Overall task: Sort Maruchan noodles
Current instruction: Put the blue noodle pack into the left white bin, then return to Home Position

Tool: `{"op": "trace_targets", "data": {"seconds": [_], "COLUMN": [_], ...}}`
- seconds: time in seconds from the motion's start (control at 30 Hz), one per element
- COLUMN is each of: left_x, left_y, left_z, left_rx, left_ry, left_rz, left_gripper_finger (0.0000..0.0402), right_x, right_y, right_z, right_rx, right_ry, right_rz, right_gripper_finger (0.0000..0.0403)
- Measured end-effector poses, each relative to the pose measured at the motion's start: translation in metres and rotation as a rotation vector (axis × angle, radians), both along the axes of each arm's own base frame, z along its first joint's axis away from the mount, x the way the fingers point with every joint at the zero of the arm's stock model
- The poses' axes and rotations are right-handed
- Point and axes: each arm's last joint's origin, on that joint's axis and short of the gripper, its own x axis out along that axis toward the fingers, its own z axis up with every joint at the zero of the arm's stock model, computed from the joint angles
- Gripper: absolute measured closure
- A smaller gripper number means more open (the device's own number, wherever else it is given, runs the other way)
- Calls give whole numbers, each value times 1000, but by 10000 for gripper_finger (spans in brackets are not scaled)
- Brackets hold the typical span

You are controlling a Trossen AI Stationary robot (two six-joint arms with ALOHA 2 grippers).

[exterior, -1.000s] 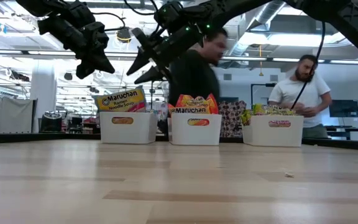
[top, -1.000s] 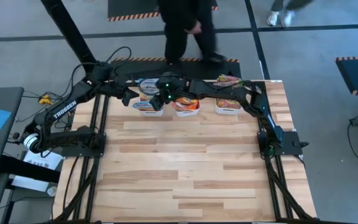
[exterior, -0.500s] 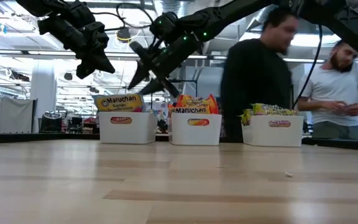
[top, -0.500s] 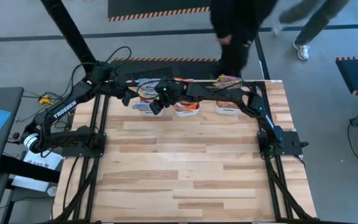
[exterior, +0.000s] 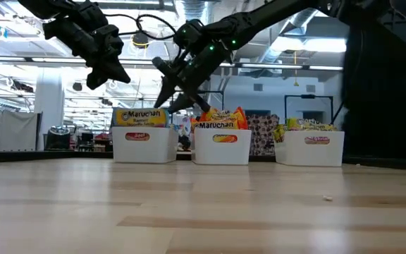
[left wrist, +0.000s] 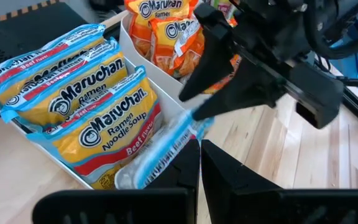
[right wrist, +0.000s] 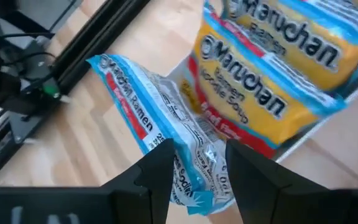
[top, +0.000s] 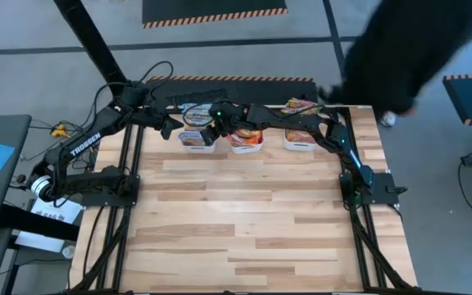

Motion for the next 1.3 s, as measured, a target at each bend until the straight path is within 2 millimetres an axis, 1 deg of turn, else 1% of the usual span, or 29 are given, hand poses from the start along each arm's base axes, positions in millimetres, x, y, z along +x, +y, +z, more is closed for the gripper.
{"op": "trace_targets", "data": {"seconds": [0.07, 0.13, 0.37, 0.47, 0.6, 0.73, 0.83, 0.97, 1.07, 1.2, 1.3], "left_x": [0, 0, -4, -5, -4, 0, 3, 6, 8, 9, 6], "left_y": [0, 0, -12, -22, -39, -56, -69, -84, -93, -103, -111], "left_z": [0, 0, 13, 22, 33, 43, 47, 43, 35, 22, 14], "left_rx": [0, -1, 32, 76, 171, 298, 360, 368, 340, 319, 324], "left_ry": [0, -4, -65, -101, -137, -226, -334, -449, -487, -507, -533], "left_rz": [0, -5, -50, -81, -157, -244, -290, -345, -377, -404, -412], "left_gripper_finger": [401, 401, 401, 402, 402, 401, 401, 401, 401, 401, 401], "right_x": [0, -3, -18, -28, -46, -65, -78, -89, -97, -109, -129], "right_y": [0, 0, 4, 11, 22, 43, 61, 78, 87, 92, 89], "right_z": [2, 10, 53, 77, 108, 136, 150, 152, 151, 140, 134], "right_rx": [-19, -23, -94, -113, -115, -208, -263, -328, -350, -356, -366], "right_ry": [-7, -17, -83, -123, -151, -138, -109, -77, -75, -77, -92], "right_rz": [7, 6, 49, 121, 195, 289, 304, 305, 334, 344, 325], "right_gripper_finger": [233, 233, 233, 233, 233, 233, 233, 233, 233, 233, 233]}}
